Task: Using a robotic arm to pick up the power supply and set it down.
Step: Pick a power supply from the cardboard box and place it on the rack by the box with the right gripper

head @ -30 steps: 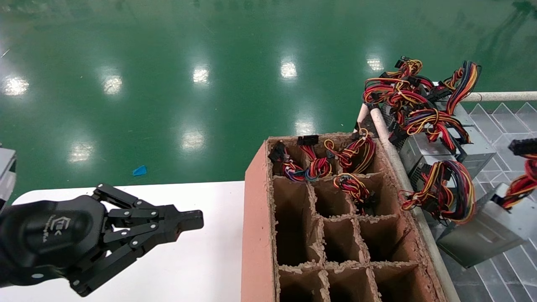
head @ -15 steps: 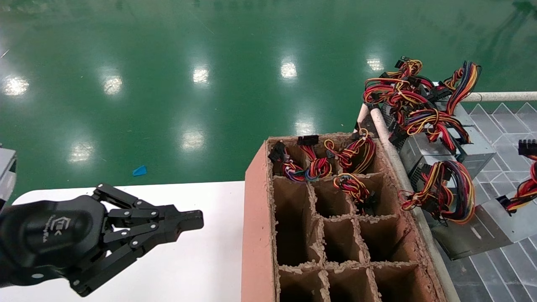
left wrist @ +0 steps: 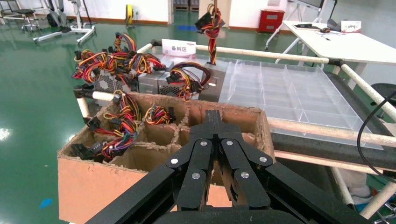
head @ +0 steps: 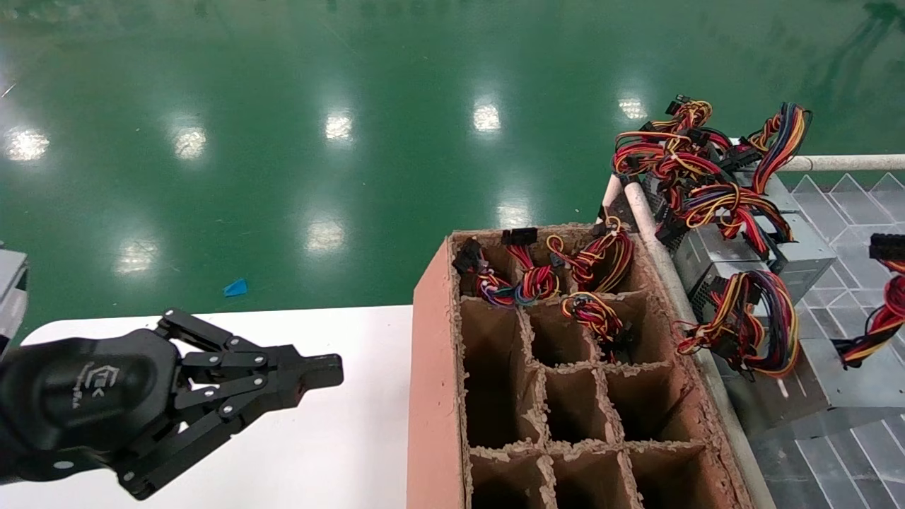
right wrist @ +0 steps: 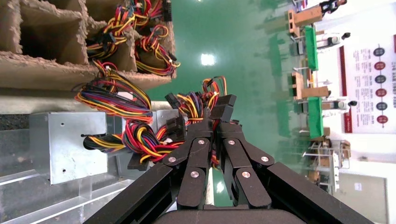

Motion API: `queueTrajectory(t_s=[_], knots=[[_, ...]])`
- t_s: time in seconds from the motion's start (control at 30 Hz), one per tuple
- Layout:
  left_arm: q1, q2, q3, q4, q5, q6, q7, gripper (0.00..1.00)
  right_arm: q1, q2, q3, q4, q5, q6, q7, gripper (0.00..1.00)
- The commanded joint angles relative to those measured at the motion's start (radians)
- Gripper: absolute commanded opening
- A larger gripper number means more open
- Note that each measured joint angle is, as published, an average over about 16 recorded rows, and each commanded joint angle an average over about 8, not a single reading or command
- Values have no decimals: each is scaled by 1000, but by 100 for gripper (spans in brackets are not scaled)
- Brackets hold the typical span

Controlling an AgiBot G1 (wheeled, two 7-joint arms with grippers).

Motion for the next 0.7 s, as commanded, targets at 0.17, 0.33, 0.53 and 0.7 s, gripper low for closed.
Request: queueTrajectory(t_s=[0.17,0.33,0.53,0.7], knots=[[0,0,0,0,0,0,0,0,-20,-35,-25,-27,-11,37,-14,0],[0,0,0,0,0,0,0,0,-41,-80,-47,-64,-14,67,-38,0],[0,0,0,0,0,0,0,0,-65,-139,-70,-105,-26,103,-66,0],[0,0,0,0,0,0,0,0,-77,-182,-84,-128,-48,125,-76,0]])
